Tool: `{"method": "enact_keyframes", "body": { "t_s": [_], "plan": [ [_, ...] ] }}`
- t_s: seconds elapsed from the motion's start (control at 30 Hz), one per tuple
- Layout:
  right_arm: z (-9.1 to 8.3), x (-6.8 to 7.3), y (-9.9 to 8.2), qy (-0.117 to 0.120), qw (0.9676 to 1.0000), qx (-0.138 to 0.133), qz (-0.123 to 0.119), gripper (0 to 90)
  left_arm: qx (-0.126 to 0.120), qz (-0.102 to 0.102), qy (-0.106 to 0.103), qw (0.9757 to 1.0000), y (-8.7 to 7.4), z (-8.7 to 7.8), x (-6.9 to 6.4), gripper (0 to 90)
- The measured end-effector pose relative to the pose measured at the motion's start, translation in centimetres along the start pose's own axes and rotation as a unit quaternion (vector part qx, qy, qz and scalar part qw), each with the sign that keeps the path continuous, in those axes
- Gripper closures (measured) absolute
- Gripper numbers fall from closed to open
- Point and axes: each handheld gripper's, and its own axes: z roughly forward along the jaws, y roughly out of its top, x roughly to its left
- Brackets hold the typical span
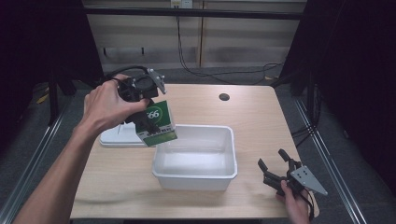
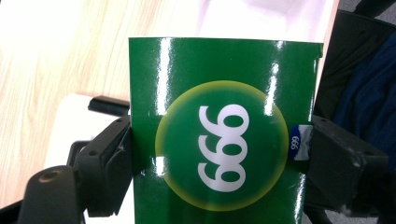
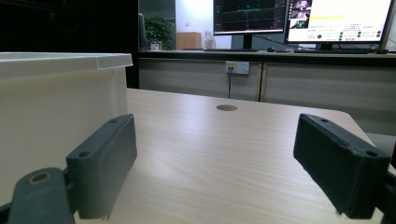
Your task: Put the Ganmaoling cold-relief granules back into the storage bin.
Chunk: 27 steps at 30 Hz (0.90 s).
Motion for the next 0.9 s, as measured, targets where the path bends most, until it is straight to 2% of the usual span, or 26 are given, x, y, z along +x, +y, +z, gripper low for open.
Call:
{"method": "enact_keyframes", "body": {
  "t_s": [0.27,0.37,0.57,0.6,0.7,0.73,0.77,0.8,0.9],
  "plan": [
    [0.0,0.0,0.0,0.0,1.0,0.001,0.001,12.7,0.009,0.014,-0.01,0.9998,1.2,2.3,0.0,16.4],
    [0.0,0.0,0.0,0.001,1.0,0.0,0.0,12.7,0.018,0.02,-0.008,0.9996,1.5,3.0,-0.1,16.4],
    [0.0,0.0,0.0,0.001,1.0,0.001,0.0,12.7,0.023,0.026,-0.014,0.9993,1.5,4.4,-0.2,16.4],
    [0.0,0.0,0.0,0.0,1.0,0.001,0.0,12.7,0.029,0.027,-0.017,0.9991,1.5,4.6,-0.2,16.3],
    [0.0,0.0,0.0,0.001,1.0,0.001,-0.001,12.7,0.031,0.032,-0.013,0.9989,1.5,5.3,-0.3,16.4],
    [0.0,0.0,0.0,0.001,1.0,0.001,0.0,12.7,0.03,0.028,-0.017,0.999,1.5,5.5,-0.3,16.4],
    [0.0,0.0,0.0,0.001,1.0,0.001,0.0,12.7,0.036,0.034,-0.018,0.9986,1.6,5.6,-0.2,16.3],
    [0.0,0.0,0.0,0.001,1.0,0.001,0.0,12.7,0.031,0.033,-0.018,0.9988,1.6,5.8,-0.3,16.4],
    [0.0,0.0,0.0,0.001,1.0,0.001,0.0,12.7,0.039,0.04,-0.03,0.998,2.0,6.3,-0.3,16.3]
  ]
}}
